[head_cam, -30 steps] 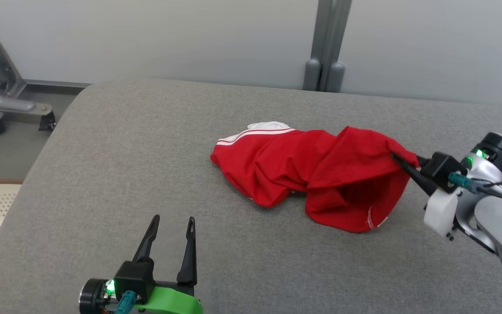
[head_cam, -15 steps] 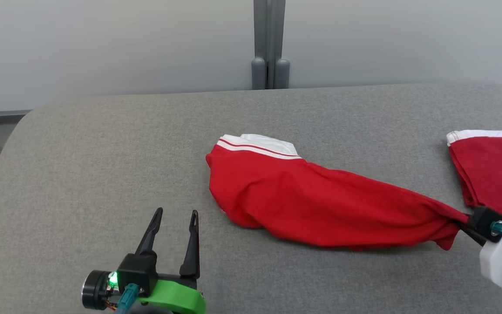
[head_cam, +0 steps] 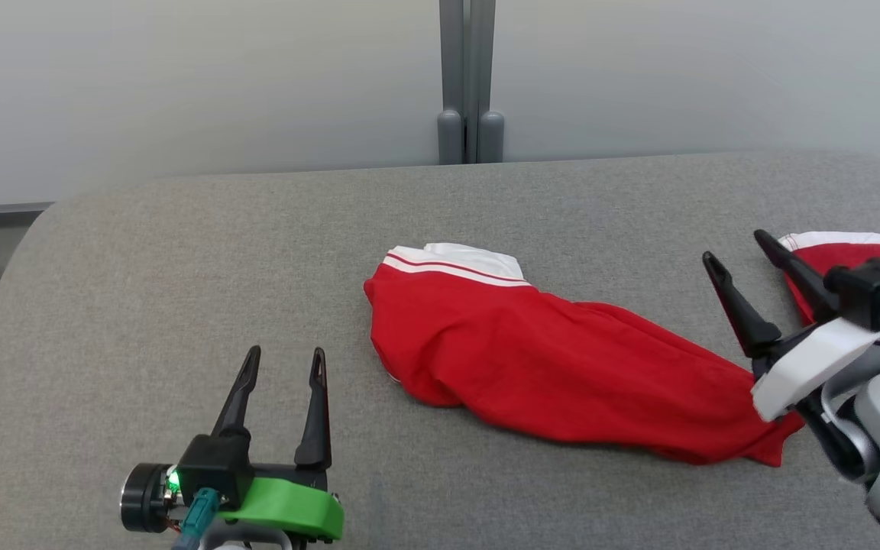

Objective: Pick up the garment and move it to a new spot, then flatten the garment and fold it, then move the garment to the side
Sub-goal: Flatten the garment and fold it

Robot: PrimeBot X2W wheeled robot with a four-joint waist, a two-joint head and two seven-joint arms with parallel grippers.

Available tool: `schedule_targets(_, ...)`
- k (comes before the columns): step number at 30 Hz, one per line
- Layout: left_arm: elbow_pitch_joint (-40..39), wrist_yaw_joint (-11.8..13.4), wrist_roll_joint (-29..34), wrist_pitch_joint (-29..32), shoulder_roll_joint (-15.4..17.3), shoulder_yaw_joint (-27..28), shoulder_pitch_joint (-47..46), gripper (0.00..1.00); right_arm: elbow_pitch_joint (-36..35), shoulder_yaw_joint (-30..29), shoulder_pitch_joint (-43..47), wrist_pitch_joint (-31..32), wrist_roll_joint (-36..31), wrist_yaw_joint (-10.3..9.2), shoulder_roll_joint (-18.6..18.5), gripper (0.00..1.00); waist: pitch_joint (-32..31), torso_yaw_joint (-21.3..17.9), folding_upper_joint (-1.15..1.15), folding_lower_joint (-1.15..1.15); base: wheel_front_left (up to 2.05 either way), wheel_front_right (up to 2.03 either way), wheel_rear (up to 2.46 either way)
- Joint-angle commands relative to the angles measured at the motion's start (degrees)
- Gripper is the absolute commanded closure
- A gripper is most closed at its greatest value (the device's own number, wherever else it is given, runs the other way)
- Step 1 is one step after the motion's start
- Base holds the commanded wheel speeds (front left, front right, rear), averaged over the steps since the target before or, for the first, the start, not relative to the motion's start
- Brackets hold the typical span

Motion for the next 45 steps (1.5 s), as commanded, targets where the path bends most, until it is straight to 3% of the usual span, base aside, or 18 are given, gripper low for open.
schedule_targets(1,-0.53,-0.34,-0.05,-0.01,0.15,0.42,-0.9,0.0,-2.09,-2.84,3.11,-0.13,-1.63,-0.08,2.47,0.0,-0.1,0.18,0.0,0.0,0.0,0.0,0.0)
schedule_targets(8,-1.88,-0.85,0.31,-0.01,0.15,0.89,2.08,0.0,-10.46,-13.48,14.45,-0.15,-9.11,-0.07,16.33,0.0,-0.35,0.48,0.0,0.0,0.0,0.0,0.0)
schedule_targets(15,-1.15,-1.59,0.67,-0.01,0.15,0.05,2.84,0.0,-8.97,-15.82,16.73,-0.15,-12.86,-0.07,21.89,0.0,0.45,1.39,0.0,0.0,0.0,0.0,0.0)
schedule_targets(19,-0.73,-1.82,0.85,-0.01,0.15,-0.77,1.26,0.0,-6.24,-15.7,13.01,2.42,-12.25,-0.07,22.11,0.0,2.35,3.34,0.0,0.0,0.0,0.0,0.0)
schedule_targets(26,0.14,-1.87,0.79,-0.01,0.15,-3.29,-1.74,0.0,1.93,-14.98,1.52,12.0,-5.46,-0.05,21.2,0.0,7.39,8.9,0.0,0.0,0.0,0.0,0.0)
schedule_targets(36,0.64,-0.84,-0.63,-0.01,0.14,-6.71,-3.71,0.0,17.5,-10.33,-10.03,25.6,4.37,-0.05,16.8,0.0,10.92,16.79,0.0,0.0,0.0,0.0,0.0)
schedule_targets(45,0.93,0.03,-1.1,-0.01,0.14,-7.08,-4.43,0.0,26.76,-8.64,-15.87,28.24,8.48,-0.05,15.07,0.0,12.08,20.0,0.0,0.0,0.0,0.0,0.0)
